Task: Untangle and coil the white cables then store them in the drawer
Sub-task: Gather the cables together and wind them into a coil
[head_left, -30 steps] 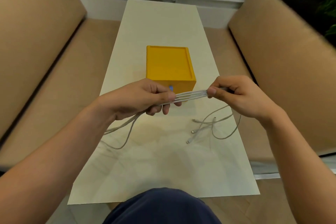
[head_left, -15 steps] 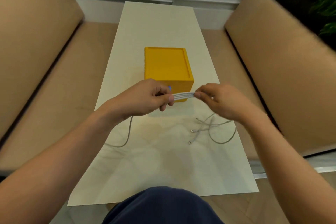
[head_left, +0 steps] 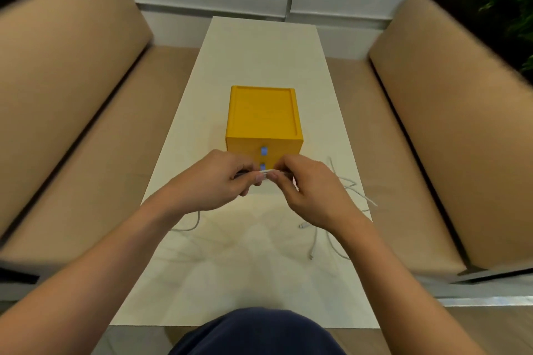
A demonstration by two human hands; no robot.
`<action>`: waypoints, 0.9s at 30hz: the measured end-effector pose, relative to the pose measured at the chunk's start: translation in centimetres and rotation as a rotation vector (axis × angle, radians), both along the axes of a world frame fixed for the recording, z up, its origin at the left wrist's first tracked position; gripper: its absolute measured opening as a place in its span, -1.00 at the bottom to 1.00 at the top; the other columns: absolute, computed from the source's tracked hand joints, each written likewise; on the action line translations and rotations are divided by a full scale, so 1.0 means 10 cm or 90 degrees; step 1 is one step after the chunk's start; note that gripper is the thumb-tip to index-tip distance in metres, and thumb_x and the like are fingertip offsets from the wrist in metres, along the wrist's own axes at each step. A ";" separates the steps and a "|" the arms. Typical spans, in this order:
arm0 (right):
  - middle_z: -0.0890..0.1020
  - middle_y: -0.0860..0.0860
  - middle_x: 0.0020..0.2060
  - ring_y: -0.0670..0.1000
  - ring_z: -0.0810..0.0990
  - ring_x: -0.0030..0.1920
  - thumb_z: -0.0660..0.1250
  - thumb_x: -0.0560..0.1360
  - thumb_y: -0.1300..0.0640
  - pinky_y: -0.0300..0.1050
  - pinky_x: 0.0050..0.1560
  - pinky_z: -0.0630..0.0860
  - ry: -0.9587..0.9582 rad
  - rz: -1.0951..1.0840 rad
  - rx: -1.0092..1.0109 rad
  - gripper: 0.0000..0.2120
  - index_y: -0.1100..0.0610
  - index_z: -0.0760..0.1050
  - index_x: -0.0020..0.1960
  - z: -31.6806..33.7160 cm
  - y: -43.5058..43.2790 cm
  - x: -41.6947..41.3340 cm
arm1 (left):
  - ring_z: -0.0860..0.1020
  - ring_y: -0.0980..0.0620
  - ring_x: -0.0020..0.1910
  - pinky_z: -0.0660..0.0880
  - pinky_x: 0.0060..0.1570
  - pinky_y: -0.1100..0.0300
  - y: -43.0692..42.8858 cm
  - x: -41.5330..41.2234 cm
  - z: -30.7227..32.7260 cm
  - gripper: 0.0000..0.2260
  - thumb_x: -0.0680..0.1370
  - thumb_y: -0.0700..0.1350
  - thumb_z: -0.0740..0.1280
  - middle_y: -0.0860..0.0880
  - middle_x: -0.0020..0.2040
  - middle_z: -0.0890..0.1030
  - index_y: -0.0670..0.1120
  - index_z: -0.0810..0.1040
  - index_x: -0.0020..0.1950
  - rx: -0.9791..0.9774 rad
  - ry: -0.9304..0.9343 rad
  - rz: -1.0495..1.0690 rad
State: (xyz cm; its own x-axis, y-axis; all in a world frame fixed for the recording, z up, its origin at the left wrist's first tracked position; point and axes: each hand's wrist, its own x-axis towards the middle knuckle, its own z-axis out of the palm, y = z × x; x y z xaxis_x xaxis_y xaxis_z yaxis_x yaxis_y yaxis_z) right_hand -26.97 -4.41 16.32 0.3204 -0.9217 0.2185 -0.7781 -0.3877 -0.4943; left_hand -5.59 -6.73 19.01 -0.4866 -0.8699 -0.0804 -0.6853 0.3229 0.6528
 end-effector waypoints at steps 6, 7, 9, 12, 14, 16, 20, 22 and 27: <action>0.67 -0.10 -0.27 -0.05 0.66 -0.25 0.40 0.55 -0.18 0.13 -0.15 0.63 -0.129 0.045 0.131 -0.73 0.03 0.65 -0.06 0.19 -0.05 -0.10 | 0.49 0.21 -0.37 0.34 -0.37 0.35 0.03 0.03 0.04 -0.81 0.67 0.04 0.30 0.14 -0.32 0.62 0.06 0.66 -0.06 -0.015 -0.007 -0.018; 0.70 -0.08 -0.26 -0.06 0.70 -0.24 0.45 0.53 -0.12 0.12 -0.11 0.65 -0.182 0.040 0.164 -0.78 0.04 0.68 -0.05 0.21 -0.05 -0.12 | 0.48 0.20 -0.39 0.33 -0.37 0.34 0.02 0.02 0.06 -0.81 0.67 0.04 0.30 0.15 -0.33 0.62 0.07 0.67 -0.06 -0.006 0.003 -0.018; 0.72 -0.04 -0.27 -0.06 0.73 -0.24 0.51 0.49 -0.03 0.11 -0.08 0.68 -0.247 0.039 0.204 -0.83 0.07 0.71 -0.05 0.25 -0.09 -0.20 | 0.45 0.19 -0.40 0.33 -0.38 0.32 0.01 0.00 0.12 -0.81 0.67 0.04 0.30 0.15 -0.32 0.63 0.07 0.68 -0.05 0.026 0.018 -0.026; 0.73 -0.01 -0.29 -0.02 0.73 -0.26 0.58 0.42 -0.01 0.09 -0.09 0.68 -0.250 0.053 0.230 -0.80 0.11 0.71 -0.09 0.29 -0.13 -0.30 | 0.45 0.20 -0.40 0.33 -0.36 0.32 -0.02 -0.05 0.17 -0.80 0.67 0.04 0.30 0.17 -0.31 0.63 0.06 0.69 -0.03 0.052 -0.005 -0.053; 0.72 -0.01 -0.28 -0.03 0.73 -0.28 0.62 0.37 0.00 0.10 -0.14 0.68 -0.228 0.038 0.226 -0.77 0.12 0.68 -0.12 0.31 -0.15 -0.34 | 0.46 0.22 -0.40 0.33 -0.36 0.33 -0.03 -0.12 0.18 -0.80 0.68 0.03 0.29 0.19 -0.32 0.62 0.06 0.68 -0.04 0.044 -0.031 -0.066; 0.72 0.01 -0.26 -0.04 0.74 -0.29 0.64 0.34 0.00 0.11 -0.18 0.67 -0.212 0.031 0.214 -0.72 0.14 0.65 -0.14 0.32 -0.17 -0.37 | 0.46 0.23 -0.41 0.33 -0.38 0.35 -0.03 -0.18 0.17 -0.80 0.68 0.01 0.29 0.20 -0.35 0.61 0.03 0.68 -0.04 0.028 -0.036 -0.069; 0.70 0.04 -0.21 0.01 0.74 -0.32 0.64 0.33 0.01 0.12 -0.21 0.68 -0.209 0.041 0.220 -0.66 0.18 0.58 -0.12 0.33 -0.17 -0.46 | 0.47 0.22 -0.41 0.32 -0.39 0.36 -0.01 -0.27 0.20 -0.80 0.68 0.00 0.29 0.15 -0.34 0.61 0.05 0.65 -0.07 -0.001 -0.051 -0.074; 0.68 0.04 -0.23 0.04 0.72 -0.36 0.62 0.38 0.01 0.06 -0.23 0.67 -0.200 0.054 0.256 -0.71 0.12 0.62 -0.05 0.33 -0.17 -0.49 | 0.49 0.23 -0.38 0.34 -0.38 0.35 0.00 -0.29 0.22 -0.80 0.68 0.00 0.28 0.14 -0.32 0.61 0.05 0.65 -0.07 -0.015 -0.067 -0.076; 0.58 -0.06 -0.36 0.03 0.59 -0.29 0.54 0.41 -0.22 0.10 -0.23 0.56 0.039 -0.013 0.078 -0.70 -0.01 0.61 -0.16 0.38 -0.16 -0.38 | 0.47 0.21 -0.41 0.34 -0.40 0.35 0.02 -0.32 0.16 -0.78 0.69 0.00 0.27 0.09 -0.30 0.64 -0.01 0.66 -0.04 -0.037 -0.080 -0.028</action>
State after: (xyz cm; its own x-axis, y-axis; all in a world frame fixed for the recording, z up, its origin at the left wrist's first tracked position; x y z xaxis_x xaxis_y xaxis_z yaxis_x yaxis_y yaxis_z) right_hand -30.81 -6.03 20.07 0.3101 -0.9470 0.0842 -0.8154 -0.3104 -0.4887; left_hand -8.74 -6.57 20.66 -0.5131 -0.8533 -0.0929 -0.7451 0.3891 0.5418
